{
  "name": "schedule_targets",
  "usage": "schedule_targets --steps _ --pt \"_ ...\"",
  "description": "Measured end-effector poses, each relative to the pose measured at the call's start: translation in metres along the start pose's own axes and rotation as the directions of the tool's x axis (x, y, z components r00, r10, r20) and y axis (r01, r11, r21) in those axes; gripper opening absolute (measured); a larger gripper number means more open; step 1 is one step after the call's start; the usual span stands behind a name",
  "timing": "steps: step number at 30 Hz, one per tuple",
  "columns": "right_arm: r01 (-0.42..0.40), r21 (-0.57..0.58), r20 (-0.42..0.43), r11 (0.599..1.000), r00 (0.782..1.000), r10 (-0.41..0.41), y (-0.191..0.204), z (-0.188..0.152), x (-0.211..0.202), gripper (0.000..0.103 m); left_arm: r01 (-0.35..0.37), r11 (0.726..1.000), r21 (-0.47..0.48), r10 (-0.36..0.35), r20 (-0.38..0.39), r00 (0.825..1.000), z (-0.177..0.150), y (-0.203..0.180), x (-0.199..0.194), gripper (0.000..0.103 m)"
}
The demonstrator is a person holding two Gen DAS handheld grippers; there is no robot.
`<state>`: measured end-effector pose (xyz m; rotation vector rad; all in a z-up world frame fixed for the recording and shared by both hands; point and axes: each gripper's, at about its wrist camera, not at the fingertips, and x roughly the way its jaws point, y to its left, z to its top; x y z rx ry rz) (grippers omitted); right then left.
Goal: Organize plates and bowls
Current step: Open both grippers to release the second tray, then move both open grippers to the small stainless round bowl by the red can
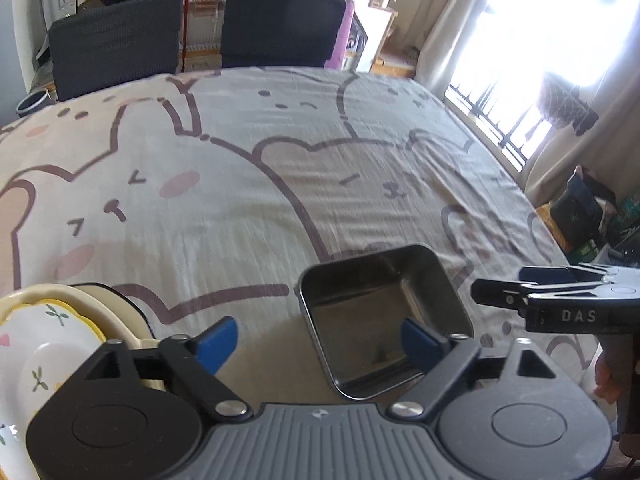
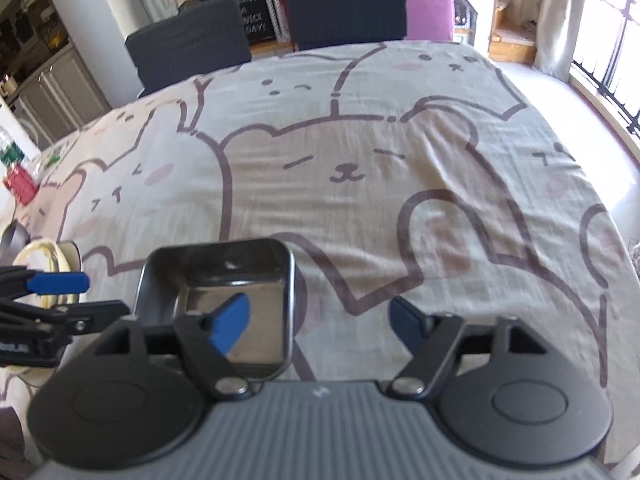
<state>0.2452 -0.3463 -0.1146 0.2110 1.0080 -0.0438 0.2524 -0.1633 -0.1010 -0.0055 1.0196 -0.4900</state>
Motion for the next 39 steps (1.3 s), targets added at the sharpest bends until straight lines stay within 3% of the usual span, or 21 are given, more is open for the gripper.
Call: schedule_targets --steps 4,13,20,24,29,33,36,39 --pt "0.011 0.016 0.045 1.000 0.999 -0.012 -0.001 -0.001 -0.010 0.102 -0.026 1.000 0.006 0.026 0.048 0.999 0.001 0.009 -0.015 0.101" --pt "-0.001 0.018 0.133 1.000 0.991 -0.001 0.023 0.009 -0.024 0.103 -0.118 0.990 -0.076 0.127 0.129 0.983 0.001 0.064 -0.052 0.103" --pt "-0.068 -0.085 0.155 0.994 0.985 0.080 0.081 0.023 -0.015 0.103 -0.178 0.964 -0.199 0.213 0.174 0.962 -0.003 0.121 -0.081 0.103" --pt "-0.068 -0.178 0.156 0.982 0.983 0.096 0.129 0.035 -0.004 0.103 -0.219 0.936 -0.275 0.277 0.196 0.941 -0.011 0.155 -0.100 0.103" --pt "-0.152 -0.234 0.172 0.960 0.966 0.195 0.192 0.057 0.006 0.103 -0.277 0.869 -0.411 0.386 0.211 0.898 -0.024 0.202 -0.120 0.103" --pt "-0.215 -0.258 0.188 0.942 0.945 0.267 0.247 0.074 0.019 0.103 -0.282 0.807 -0.519 0.433 0.197 0.879 -0.038 0.240 -0.132 0.103" --pt "-0.246 -0.298 0.155 0.922 0.941 0.301 0.290 0.086 0.030 0.103 -0.276 0.736 -0.619 0.464 0.163 0.871 -0.050 0.271 -0.137 0.103" --pt "-0.253 -0.357 0.096 0.899 0.948 0.305 0.332 0.097 0.042 0.103 -0.266 0.642 -0.719 0.506 0.137 0.851 -0.063 0.299 -0.145 0.103"
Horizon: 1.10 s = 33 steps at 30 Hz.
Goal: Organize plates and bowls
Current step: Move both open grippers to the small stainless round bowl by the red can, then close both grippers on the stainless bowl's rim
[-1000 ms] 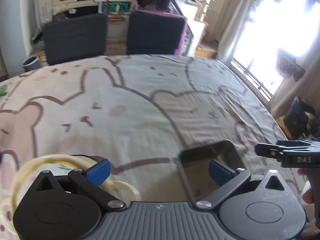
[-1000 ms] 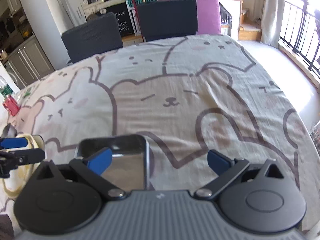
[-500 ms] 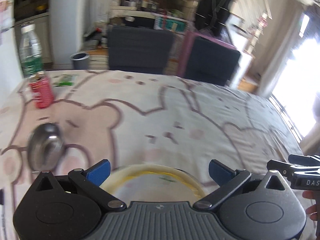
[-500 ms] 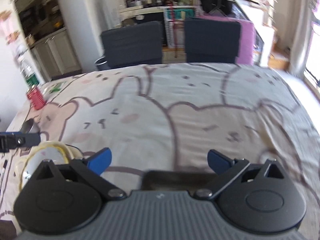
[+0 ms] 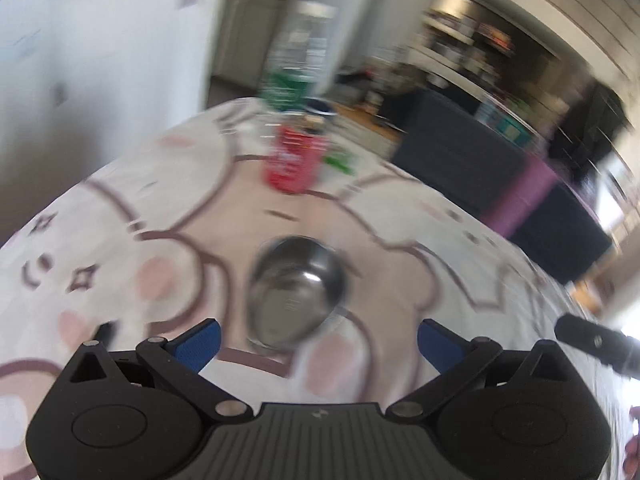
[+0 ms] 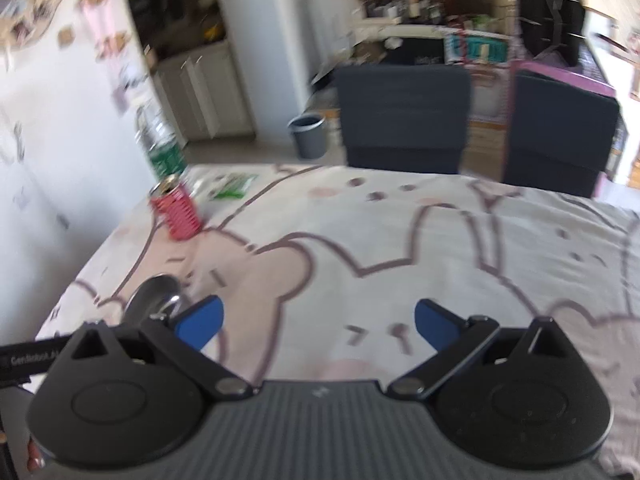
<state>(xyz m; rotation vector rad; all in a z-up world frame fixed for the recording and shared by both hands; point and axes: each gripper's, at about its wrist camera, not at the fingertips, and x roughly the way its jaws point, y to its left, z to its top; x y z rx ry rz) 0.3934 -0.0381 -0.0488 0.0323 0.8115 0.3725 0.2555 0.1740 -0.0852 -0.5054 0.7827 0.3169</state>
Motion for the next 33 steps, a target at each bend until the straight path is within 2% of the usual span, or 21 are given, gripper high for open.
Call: schedule_targets --steps 3,7,10,13,16,18,21,23,25,28,30,32,33 --pt "-0.034 -0.069 -0.014 0.997 0.999 0.033 0.029 0.013 0.023 0.102 -0.015 0.995 -0.097 0.013 -0.024 1.000 0.007 0.024 0.010 0.103" --pt "-0.081 -0.122 -0.062 0.989 0.995 0.074 0.060 0.024 0.057 0.094 -0.022 0.981 -0.193 0.009 -0.066 0.998 0.012 0.042 0.027 0.103" --pt "-0.113 -0.119 -0.117 0.986 0.988 0.099 0.075 0.028 0.087 0.087 -0.031 0.982 -0.188 0.017 -0.074 0.997 0.016 0.045 0.038 0.103" --pt "-0.162 -0.058 -0.179 0.985 0.973 0.149 0.085 0.029 0.110 0.075 -0.026 0.987 -0.160 0.014 -0.072 0.997 0.020 0.044 0.049 0.099" --pt "-0.194 0.016 -0.230 0.981 0.954 0.193 0.089 0.022 0.130 0.064 -0.037 0.991 -0.127 0.027 -0.084 0.996 0.022 0.043 0.058 0.087" --pt "-0.189 0.034 -0.240 0.981 0.952 0.191 0.093 0.020 0.141 0.062 -0.043 0.992 -0.117 0.029 -0.117 0.993 0.020 0.042 0.061 0.078" --pt "-0.196 0.039 -0.244 0.980 0.949 0.199 0.098 0.020 0.154 0.057 -0.038 0.994 -0.103 0.022 -0.157 0.987 0.016 0.041 0.065 0.072" --pt "-0.230 0.021 -0.251 0.973 0.941 0.228 0.105 0.024 0.162 0.052 -0.048 0.990 -0.130 0.026 -0.167 0.986 0.015 0.046 0.065 0.071" --pt "-0.258 -0.025 -0.257 0.966 0.935 0.243 0.116 0.029 0.170 0.050 -0.048 0.977 -0.207 0.012 -0.168 0.986 0.014 0.054 0.065 0.071" --pt "-0.266 -0.115 -0.272 0.957 0.935 0.227 0.135 0.035 0.178 0.047 -0.053 0.964 -0.262 0.006 -0.178 0.984 0.013 0.060 0.068 0.071" --pt "-0.264 -0.167 -0.300 0.950 0.931 0.206 0.146 0.037 0.189 0.039 -0.056 0.962 -0.267 0.004 -0.191 0.982 0.013 0.059 0.072 0.066" --pt "-0.240 -0.214 -0.317 0.947 0.934 0.165 0.155 0.036 0.196 0.019 -0.049 0.962 -0.269 -0.011 -0.219 0.976 0.011 0.058 0.078 0.060" --pt "-0.225 -0.227 -0.323 0.948 0.935 0.145 0.157 0.035 0.199 0.017 -0.050 0.962 -0.268 -0.014 -0.231 0.973 0.010 0.058 0.081 0.058"
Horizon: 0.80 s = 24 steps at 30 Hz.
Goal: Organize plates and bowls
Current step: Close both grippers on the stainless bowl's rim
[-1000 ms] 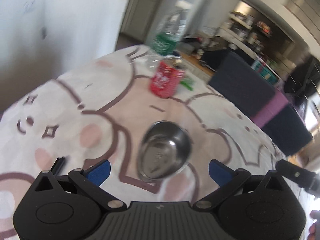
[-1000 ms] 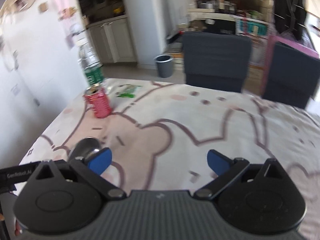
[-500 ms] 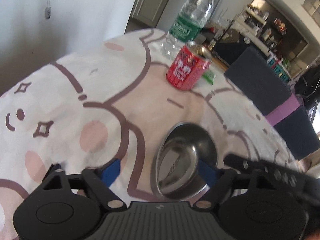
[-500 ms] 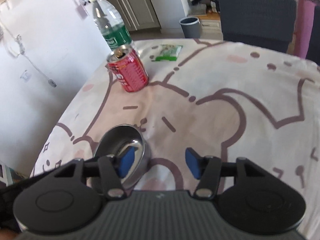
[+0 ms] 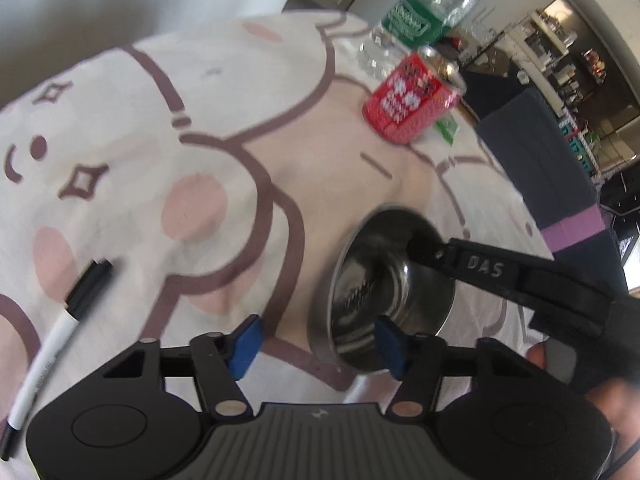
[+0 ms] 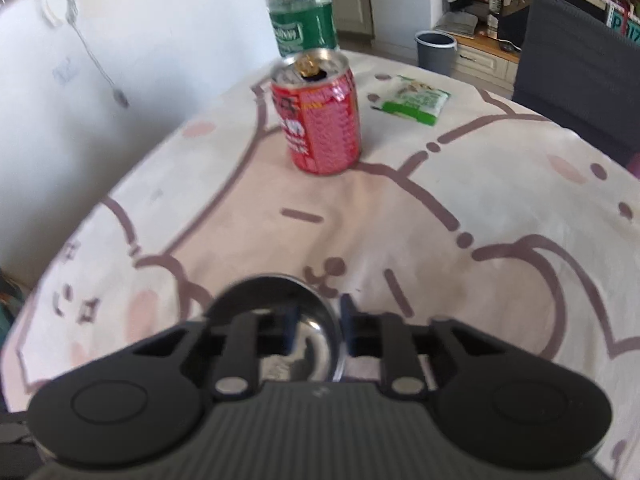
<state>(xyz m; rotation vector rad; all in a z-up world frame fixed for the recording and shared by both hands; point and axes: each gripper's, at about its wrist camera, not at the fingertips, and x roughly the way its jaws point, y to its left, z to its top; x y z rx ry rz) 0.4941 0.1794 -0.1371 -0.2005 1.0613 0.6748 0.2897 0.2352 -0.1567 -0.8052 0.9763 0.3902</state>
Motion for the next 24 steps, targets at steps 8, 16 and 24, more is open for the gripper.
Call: schedule_targets --steps 8,16,24 --pt "0.009 0.060 -0.018 0.998 1.000 -0.008 -0.028 -0.023 -0.024 0.010 -0.053 0.998 0.045 0.050 0.071 0.996 0.009 0.000 0.000 0.052" --pt "-0.059 0.085 -0.017 0.995 0.998 0.060 -0.043 -0.056 -0.051 0.010 -0.015 0.998 0.066 0.012 0.058 0.998 0.007 -0.006 -0.001 0.019" --pt "-0.068 0.092 0.051 0.993 0.997 0.063 -0.044 -0.046 -0.048 0.014 -0.013 0.997 0.074 0.008 0.065 0.998 0.008 -0.010 0.001 0.014"
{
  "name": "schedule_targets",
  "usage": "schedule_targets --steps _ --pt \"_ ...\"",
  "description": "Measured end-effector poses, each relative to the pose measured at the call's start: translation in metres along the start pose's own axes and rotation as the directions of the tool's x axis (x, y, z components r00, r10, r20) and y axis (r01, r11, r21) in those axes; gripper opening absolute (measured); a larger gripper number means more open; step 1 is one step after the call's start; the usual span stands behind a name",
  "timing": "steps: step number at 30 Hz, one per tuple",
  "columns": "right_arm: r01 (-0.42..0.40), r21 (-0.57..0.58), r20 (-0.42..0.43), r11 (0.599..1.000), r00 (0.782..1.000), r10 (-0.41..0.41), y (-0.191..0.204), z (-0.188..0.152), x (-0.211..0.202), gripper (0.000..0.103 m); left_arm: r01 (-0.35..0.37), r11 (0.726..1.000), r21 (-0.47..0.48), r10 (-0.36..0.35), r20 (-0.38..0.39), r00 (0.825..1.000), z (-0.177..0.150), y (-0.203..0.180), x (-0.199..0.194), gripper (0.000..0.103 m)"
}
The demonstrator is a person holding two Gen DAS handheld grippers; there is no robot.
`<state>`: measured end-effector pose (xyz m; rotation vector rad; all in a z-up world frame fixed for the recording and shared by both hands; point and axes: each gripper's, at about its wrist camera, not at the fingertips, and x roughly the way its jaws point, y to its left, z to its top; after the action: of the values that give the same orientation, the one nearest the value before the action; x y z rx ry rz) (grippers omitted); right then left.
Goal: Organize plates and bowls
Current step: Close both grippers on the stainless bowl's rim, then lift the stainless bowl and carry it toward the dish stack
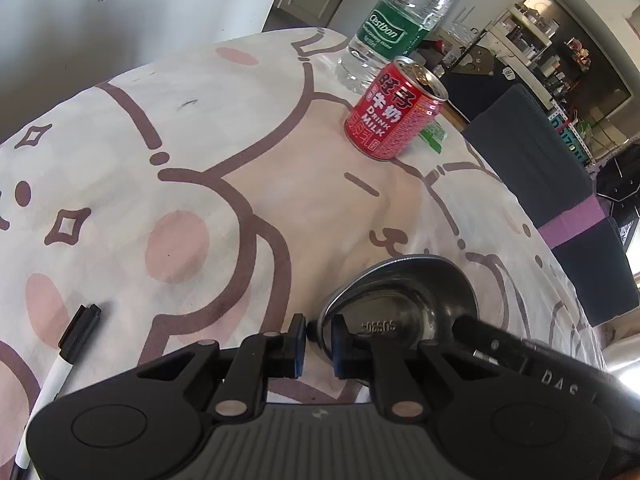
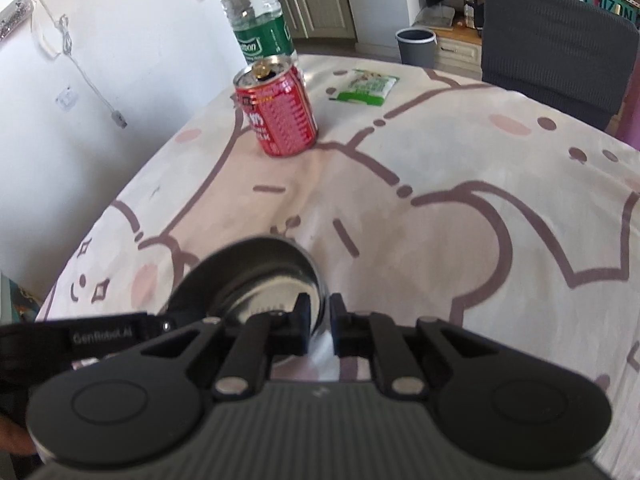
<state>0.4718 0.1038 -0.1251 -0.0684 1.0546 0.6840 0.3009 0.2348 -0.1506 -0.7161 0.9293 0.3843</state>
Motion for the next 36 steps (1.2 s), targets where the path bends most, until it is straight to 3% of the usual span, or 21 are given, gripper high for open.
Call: schedule_targets --steps 9,15,25,36 --pt "-0.023 -0.045 0.028 0.999 0.999 0.025 -0.001 0.012 0.014 0.012 0.008 1.000 0.009 -0.008 -0.003 1.000 0.005 0.001 0.000 0.012" --pt "-0.034 -0.061 0.052 0.998 0.998 0.037 -0.002 0.008 -0.003 0.009 0.035 0.999 0.031 -0.035 0.017 0.999 0.005 -0.005 -0.010 0.009" --pt "-0.004 -0.021 0.142 1.000 0.990 0.007 -0.014 -0.017 -0.070 0.009 0.106 0.983 0.150 -0.114 0.042 0.993 -0.015 -0.045 -0.049 0.007" --pt "0.079 0.103 0.254 0.992 0.962 -0.103 -0.044 -0.083 -0.176 0.009 0.235 0.917 0.322 -0.257 0.030 0.966 -0.073 -0.113 -0.102 0.007"
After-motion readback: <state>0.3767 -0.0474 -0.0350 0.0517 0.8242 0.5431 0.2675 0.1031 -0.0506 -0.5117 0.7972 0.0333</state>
